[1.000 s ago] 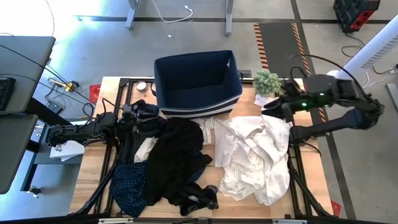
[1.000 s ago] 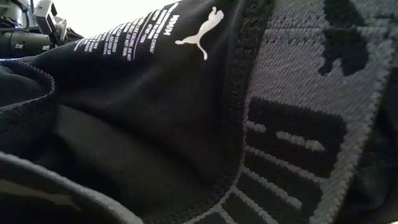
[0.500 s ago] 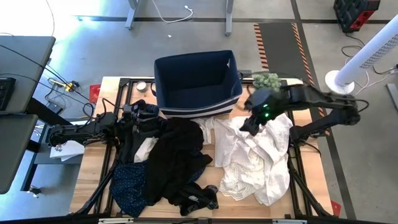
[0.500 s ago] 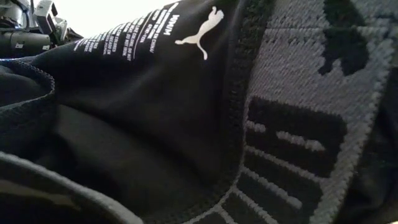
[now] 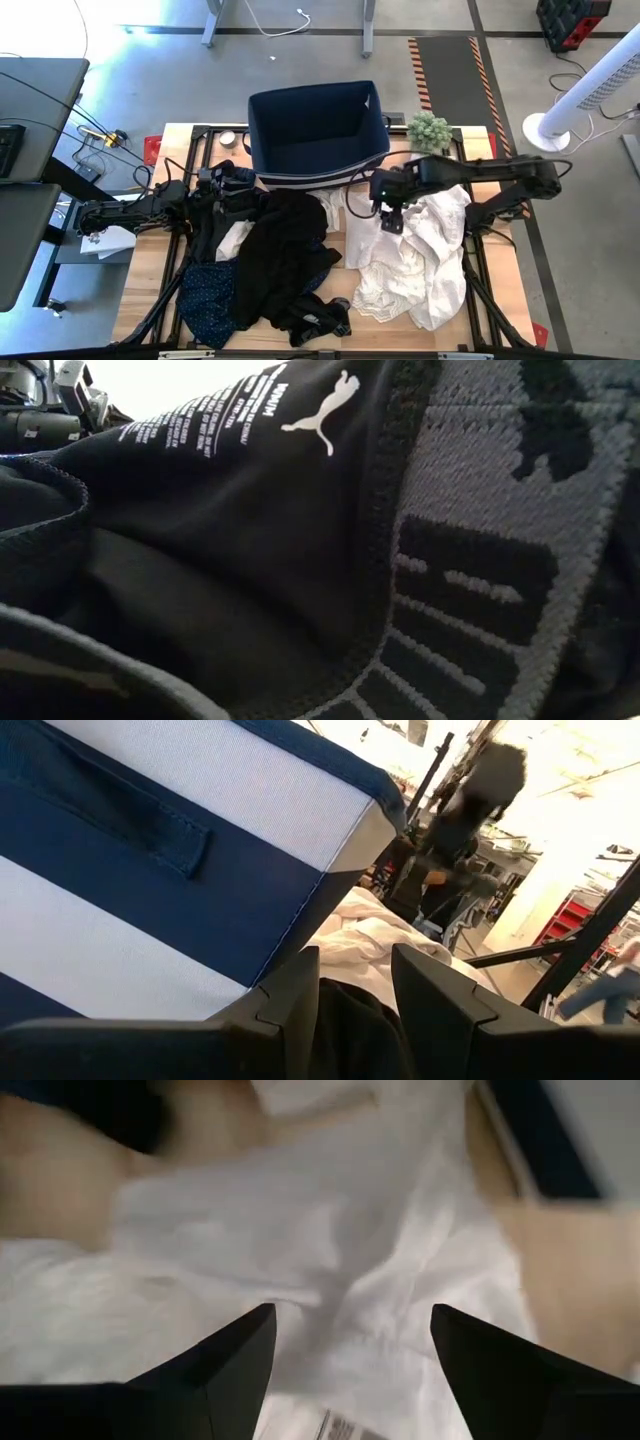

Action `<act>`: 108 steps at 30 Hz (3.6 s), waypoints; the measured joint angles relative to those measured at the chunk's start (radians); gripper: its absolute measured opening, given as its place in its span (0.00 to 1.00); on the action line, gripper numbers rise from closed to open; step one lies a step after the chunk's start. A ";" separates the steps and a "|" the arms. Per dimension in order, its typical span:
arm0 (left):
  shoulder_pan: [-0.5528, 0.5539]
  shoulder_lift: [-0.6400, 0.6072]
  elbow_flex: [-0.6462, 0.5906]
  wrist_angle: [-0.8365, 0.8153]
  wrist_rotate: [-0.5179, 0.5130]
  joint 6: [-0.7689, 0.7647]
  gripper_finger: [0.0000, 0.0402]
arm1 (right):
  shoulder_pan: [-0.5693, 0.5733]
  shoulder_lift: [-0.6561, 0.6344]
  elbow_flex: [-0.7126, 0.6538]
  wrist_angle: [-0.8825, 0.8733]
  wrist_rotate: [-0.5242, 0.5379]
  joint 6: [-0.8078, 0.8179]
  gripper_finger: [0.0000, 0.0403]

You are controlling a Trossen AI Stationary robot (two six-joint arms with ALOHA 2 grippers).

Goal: Sort clothes
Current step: Put the white-sleeved shirt into the laundry bin

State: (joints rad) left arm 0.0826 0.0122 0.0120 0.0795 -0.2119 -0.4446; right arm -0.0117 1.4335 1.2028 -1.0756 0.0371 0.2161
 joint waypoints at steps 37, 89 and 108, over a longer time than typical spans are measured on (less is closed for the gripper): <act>0.000 0.000 0.000 -0.008 0.000 0.010 0.31 | -0.033 -0.133 -0.055 0.110 0.257 0.571 0.08; 0.000 0.000 0.000 -0.008 -0.001 0.010 0.31 | -0.465 0.237 1.075 1.057 -0.064 0.048 0.08; 0.000 0.000 0.000 -0.008 -0.004 0.010 0.31 | -0.410 0.566 1.073 0.166 -0.273 -0.137 0.08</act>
State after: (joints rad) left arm 0.0825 0.0124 0.0120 0.0715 -0.2162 -0.4347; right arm -0.4215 1.9994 2.2761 -0.9095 -0.2360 0.0792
